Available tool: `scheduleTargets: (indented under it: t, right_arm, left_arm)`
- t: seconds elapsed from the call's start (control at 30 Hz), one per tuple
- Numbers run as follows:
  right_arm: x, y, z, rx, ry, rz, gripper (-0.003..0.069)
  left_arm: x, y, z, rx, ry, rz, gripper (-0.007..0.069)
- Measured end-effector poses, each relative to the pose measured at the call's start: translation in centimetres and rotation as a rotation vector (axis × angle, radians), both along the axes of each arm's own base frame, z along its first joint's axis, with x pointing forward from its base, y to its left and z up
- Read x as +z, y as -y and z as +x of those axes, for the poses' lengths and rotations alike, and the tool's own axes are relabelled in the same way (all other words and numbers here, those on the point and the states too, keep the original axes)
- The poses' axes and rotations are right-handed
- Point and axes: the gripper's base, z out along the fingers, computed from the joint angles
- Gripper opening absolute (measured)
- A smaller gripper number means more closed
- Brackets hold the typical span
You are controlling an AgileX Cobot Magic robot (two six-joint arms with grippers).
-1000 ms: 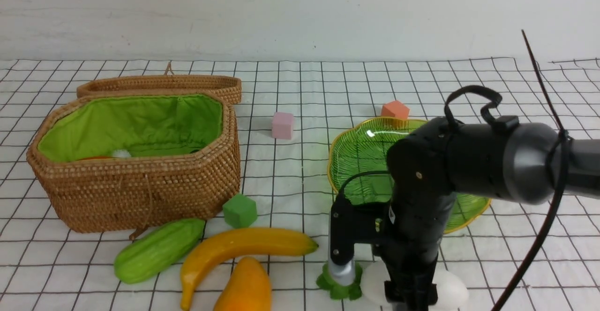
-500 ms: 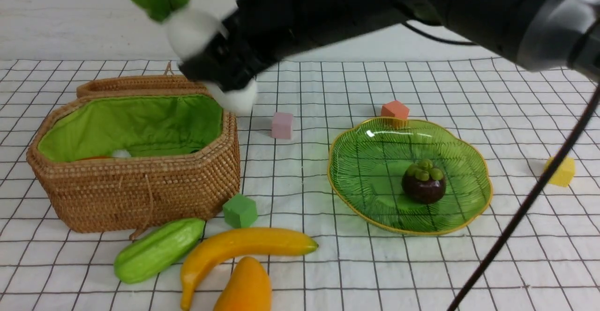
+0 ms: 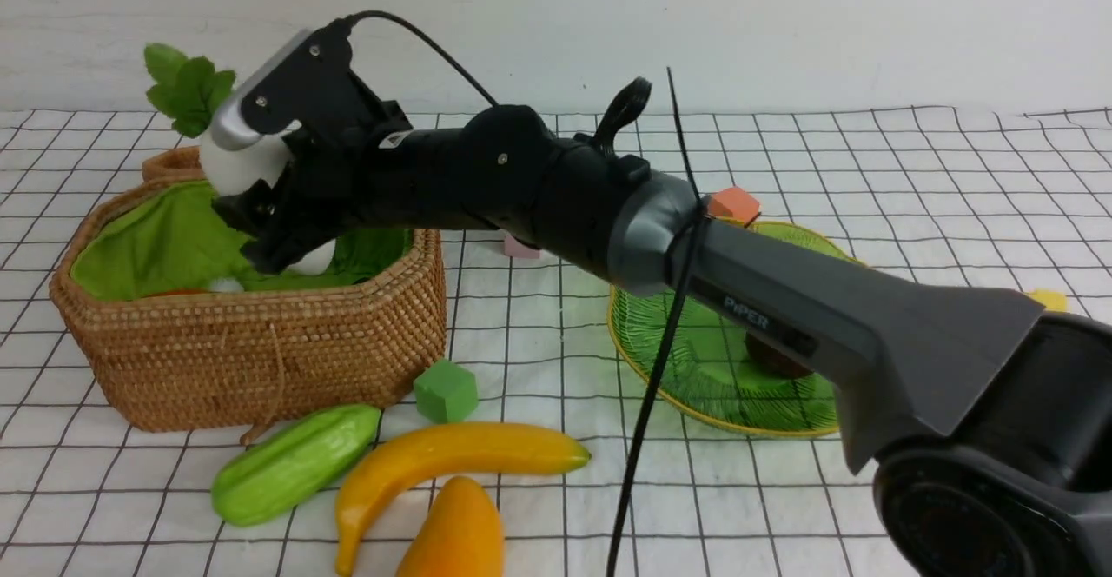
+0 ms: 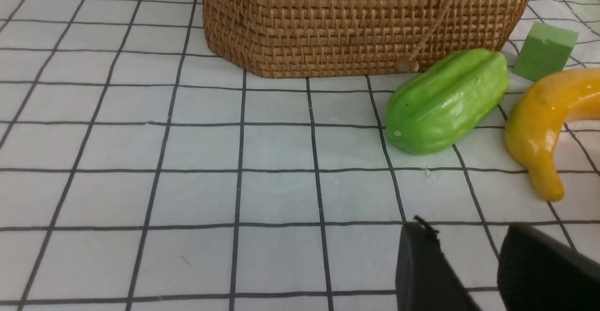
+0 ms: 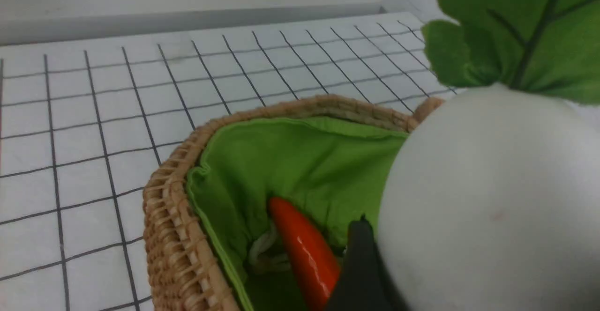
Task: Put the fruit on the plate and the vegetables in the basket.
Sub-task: Take a daikon with your right arm and place it on the basket on the left, then grab the mango with your left arm and place it on the right plate
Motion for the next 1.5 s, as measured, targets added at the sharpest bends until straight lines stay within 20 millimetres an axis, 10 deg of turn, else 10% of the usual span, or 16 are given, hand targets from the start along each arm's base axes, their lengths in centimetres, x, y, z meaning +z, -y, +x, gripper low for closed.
scheduleTargets:
  t: [0.2,0.47,0.7,0.87,1.07,1.5]
  right_arm:
    - [2.7,0.5,-0.8,0.039,0.016,0.016,0.0676]
    - [10.5,3.7,-5.9,0.311,0.04,-0.136,0.0608]
    - [19.4,16.4,-9.4,0.019,-0.084,-0.472,0.0352]
    - [24.6,29.3,-10.2,-0.67,-0.288,-0.24,0.0053]
    - [21.3,36.3,-13.3,-0.903,-0.518,-0.176,-0.0008]
    - [7.8,37.6,-15.3,-0.924,-0.988,-0.34,-0.0008]
  left_arm:
    - [0.0,0.0,0.0,0.0,0.0,0.0,0.0239]
    - [0.0,0.0,0.0,0.0,0.0,0.0,0.0239]
    - [0.0,0.0,0.0,0.0,0.0,0.0,0.0239]
    - [0.0,0.0,0.0,0.0,0.0,0.0,0.0239]
    - [0.0,0.0,0.0,0.0,0.0,0.0,0.0239]
    - [0.0,0.0,0.0,0.0,0.0,0.0,0.0239]
